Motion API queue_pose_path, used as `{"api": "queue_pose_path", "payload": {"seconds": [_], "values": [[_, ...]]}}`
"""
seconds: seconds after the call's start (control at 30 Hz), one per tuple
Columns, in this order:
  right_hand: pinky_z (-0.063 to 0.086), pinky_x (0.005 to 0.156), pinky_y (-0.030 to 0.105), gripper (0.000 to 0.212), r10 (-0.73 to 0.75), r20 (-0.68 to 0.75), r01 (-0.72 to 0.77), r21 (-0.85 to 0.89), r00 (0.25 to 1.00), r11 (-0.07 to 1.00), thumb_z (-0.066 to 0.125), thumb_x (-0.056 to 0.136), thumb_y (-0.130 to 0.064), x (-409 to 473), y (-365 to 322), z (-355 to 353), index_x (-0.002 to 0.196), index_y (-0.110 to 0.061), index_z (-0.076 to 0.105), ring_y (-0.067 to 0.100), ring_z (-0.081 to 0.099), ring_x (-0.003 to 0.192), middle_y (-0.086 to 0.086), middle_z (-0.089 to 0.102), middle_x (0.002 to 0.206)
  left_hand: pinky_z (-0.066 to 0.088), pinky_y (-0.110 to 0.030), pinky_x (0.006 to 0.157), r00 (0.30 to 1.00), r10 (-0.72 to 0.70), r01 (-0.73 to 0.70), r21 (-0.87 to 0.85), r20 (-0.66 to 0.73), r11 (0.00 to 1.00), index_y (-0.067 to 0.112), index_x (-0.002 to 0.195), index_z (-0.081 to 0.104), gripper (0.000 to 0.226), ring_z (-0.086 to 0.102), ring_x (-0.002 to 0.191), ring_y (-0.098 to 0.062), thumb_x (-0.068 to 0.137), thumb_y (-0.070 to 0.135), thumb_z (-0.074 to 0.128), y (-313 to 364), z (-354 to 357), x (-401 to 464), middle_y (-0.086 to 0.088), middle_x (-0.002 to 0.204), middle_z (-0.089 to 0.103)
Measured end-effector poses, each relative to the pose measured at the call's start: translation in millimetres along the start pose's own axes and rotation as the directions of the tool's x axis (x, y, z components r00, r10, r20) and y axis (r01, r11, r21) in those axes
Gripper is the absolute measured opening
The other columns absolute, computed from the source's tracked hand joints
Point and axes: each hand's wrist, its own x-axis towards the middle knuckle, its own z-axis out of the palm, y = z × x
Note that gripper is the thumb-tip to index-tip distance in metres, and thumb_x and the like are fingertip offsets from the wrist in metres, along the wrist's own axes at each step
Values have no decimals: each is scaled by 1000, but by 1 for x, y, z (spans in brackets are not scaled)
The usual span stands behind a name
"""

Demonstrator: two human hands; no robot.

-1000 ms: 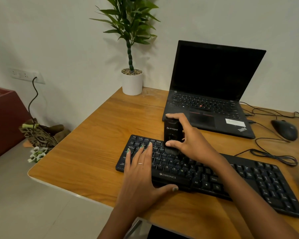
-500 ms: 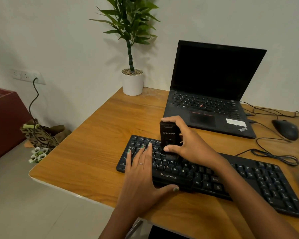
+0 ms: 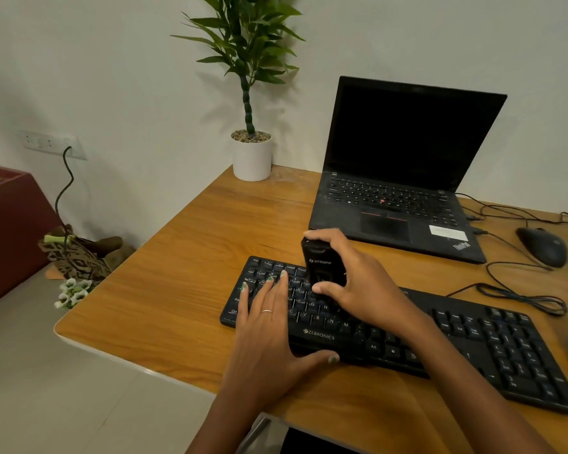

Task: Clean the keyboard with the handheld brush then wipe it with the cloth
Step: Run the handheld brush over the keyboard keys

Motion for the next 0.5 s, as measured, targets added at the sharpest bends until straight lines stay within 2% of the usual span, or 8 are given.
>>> {"api": "queue_pose_path", "payload": {"seconds": [0.07, 0.2, 0.33, 0.43, 0.5], "values": [[53, 70, 26, 76, -3, 48, 3, 14, 999, 1000, 74, 79, -19, -1, -2, -3, 132, -47, 28, 7, 58, 89, -7, 58, 116, -20, -30, 114, 1000, 1, -1, 6, 3, 1000, 12, 154, 10, 127, 7, 142, -6, 63, 98, 31, 0, 0, 0, 2, 156, 24], [51, 70, 27, 77, 46, -101, -53, -66, 994, 996, 73, 81, -22, 2, 3, -4, 135, -46, 23, 8, 55, 85, -5, 56, 115, -21, -30, 114, 1000, 3, -4, 16, 9, 1000, 12, 154, 6, 127, 5, 143, -6, 63, 98, 31, 0, 0, 0, 3, 157, 20], [56, 74, 28, 76, 11, 89, -18, 76, 996, 997, 74, 79, -18, -5, -8, -2, 130, -50, 28, 7, 59, 92, -9, 56, 115, -23, -30, 113, 1000, 4, -4, 16, 2, 1000, 14, 154, 2, 127, 4, 145, -6, 63, 98, 33, -1, 0, 0, 5, 157, 19], [51, 66, 24, 78, 27, 0, -27, 23, 1000, 999, 74, 80, -19, -2, -3, -5, 132, -49, 24, 6, 58, 84, -6, 57, 114, -21, -29, 114, 1000, 9, -9, 5, -13, 1000, 13, 154, 6, 126, 5, 142, -4, 63, 97, 34, -1, 2, 0, 4, 156, 23], [52, 72, 26, 86, 28, -7, -27, 62, 1000, 998, 75, 78, -16, -6, -4, -1, 132, -53, 19, 11, 61, 91, -5, 59, 115, -18, -31, 115, 1000, 14, -15, -5, -10, 1000, 13, 153, 10, 125, 7, 143, -5, 64, 96, 36, -1, 3, 0, 4, 155, 24]]}}
